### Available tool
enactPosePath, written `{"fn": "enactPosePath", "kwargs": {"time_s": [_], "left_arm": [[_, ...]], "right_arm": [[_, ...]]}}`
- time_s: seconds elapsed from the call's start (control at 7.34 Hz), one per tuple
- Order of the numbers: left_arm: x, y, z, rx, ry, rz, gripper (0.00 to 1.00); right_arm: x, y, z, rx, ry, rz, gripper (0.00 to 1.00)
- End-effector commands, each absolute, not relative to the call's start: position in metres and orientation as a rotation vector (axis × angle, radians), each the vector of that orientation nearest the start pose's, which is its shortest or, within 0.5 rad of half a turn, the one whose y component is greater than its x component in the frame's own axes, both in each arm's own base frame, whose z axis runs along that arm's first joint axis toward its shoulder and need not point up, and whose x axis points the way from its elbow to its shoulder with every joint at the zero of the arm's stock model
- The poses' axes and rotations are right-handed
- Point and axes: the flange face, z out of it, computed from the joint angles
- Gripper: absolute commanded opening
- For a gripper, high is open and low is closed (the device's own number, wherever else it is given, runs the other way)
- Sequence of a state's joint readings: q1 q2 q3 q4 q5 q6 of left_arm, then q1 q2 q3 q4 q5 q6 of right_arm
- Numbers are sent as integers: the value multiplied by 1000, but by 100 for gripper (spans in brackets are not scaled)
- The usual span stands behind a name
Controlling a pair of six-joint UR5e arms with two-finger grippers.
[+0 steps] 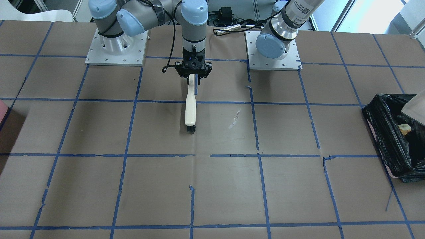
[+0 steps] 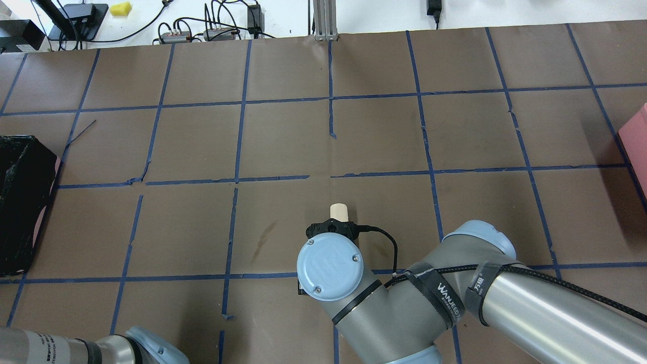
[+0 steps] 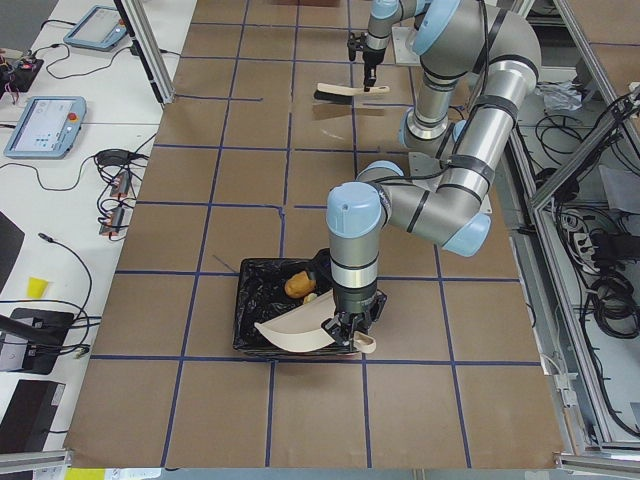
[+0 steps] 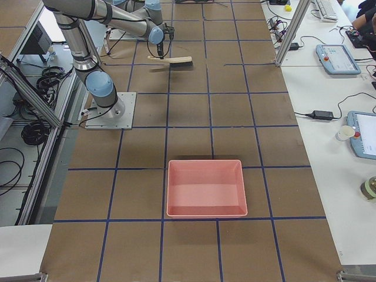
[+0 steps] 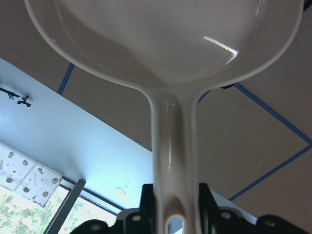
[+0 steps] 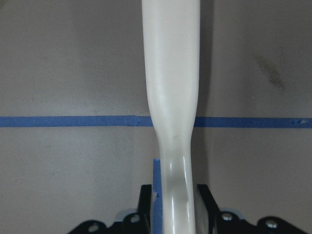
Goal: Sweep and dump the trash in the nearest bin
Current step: 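Tilt the dustpan over the black bin with the left gripper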
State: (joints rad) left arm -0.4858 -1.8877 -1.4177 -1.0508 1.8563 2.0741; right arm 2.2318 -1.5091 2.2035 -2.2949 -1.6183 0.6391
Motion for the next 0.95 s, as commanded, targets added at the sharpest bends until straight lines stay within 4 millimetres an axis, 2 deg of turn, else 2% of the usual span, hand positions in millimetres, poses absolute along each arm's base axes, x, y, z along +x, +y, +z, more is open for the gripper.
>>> {"fn": "enactPosePath", "kwargs": {"time_s": [0.0, 0.27, 0.54, 0.68, 0.82], "left_arm": [[514, -393, 473, 1237, 2431, 395, 5], [497, -386, 510, 1226, 2457, 374, 5], [485, -392, 519, 1255, 2467, 302, 5], [475, -398, 518, 1279, 2493, 209, 5], [467, -400, 517, 1268, 2527, 167, 5]], "right_arm": [[366, -262, 238, -33, 3163, -82, 57], [364, -265, 242, -52, 3167, -92, 67], [360, -289, 261, -131, 3221, -238, 83], [361, -300, 273, -141, 3228, -296, 89], [359, -313, 284, -144, 3233, -296, 89]]}}
